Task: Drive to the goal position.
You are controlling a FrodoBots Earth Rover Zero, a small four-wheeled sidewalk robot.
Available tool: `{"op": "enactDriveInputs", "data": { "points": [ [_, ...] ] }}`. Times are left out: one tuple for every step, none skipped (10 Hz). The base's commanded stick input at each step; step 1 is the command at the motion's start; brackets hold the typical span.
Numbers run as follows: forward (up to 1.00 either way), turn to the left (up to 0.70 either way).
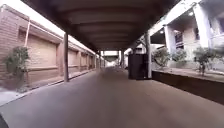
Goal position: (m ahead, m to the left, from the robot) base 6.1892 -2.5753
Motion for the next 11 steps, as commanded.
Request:
{"op": "enactDriveInputs", "data": {
  "points": [
    [0.7, 0.0],
    [0.7, 0.09],
    [0.7, 0.3],
    [0.7, 0.14],
    [0.7, 0.0],
    [0.7, 0.0],
    [0.7, 0.0],
    [0.7, 0.0],
    [0.7, 0.0],
    [0.7, 0.0],
    [0.7, 0.0]
  ]
}}
